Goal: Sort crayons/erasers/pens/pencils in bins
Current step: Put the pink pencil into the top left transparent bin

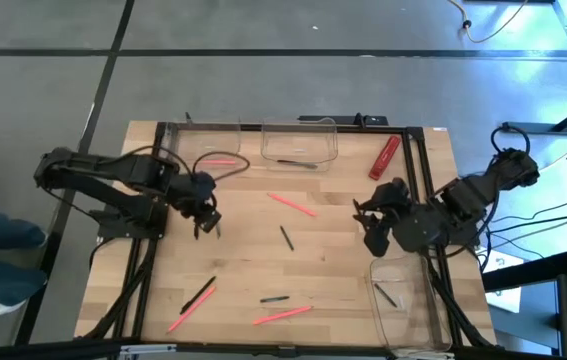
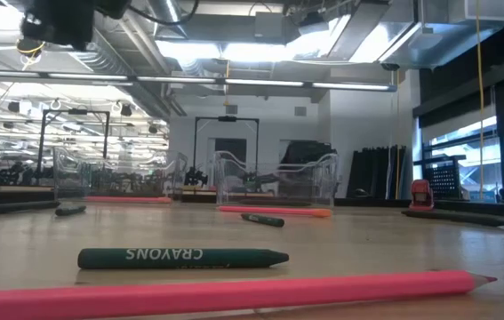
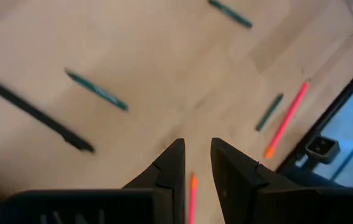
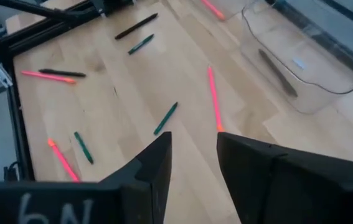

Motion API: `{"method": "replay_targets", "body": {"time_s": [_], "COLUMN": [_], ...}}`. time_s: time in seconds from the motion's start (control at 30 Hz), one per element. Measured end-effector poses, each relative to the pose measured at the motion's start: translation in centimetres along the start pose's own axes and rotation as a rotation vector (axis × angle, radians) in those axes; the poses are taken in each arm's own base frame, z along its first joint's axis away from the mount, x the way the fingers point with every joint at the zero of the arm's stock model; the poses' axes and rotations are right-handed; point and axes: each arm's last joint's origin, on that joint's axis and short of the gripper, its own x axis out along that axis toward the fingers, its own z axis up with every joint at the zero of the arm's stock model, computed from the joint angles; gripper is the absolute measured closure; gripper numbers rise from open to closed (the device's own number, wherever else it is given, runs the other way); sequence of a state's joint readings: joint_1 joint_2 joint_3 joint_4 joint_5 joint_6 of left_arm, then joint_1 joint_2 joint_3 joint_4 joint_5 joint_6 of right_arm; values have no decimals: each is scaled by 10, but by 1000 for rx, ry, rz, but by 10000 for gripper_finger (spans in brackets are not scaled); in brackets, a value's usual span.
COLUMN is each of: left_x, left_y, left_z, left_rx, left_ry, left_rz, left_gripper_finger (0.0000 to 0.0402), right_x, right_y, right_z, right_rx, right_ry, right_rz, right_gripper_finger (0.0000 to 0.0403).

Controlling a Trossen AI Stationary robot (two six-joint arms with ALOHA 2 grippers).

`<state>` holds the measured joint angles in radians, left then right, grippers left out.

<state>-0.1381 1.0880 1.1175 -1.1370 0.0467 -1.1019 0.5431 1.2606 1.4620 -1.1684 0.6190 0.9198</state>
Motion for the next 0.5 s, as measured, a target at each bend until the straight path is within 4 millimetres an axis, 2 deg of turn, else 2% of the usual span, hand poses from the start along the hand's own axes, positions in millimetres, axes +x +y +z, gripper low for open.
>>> {"method": "replay_targets", "body": {"time_s": [0.27,0.5], "left_x": [21,63], "left_y": [-27,-64], "left_z": [-39,-77], "left_rx": [-106,-123], "left_ry": [123,240], "left_rz": [39,20], "left_gripper_finger": [331,331], "right_x": [10,8], "right_y": [-1,-6], "right_z": [15,38], "right_rx": [-122,-250], "right_ry": [79,9], "right_rz": [149,372], "right_gripper_finger": [273,273]}}
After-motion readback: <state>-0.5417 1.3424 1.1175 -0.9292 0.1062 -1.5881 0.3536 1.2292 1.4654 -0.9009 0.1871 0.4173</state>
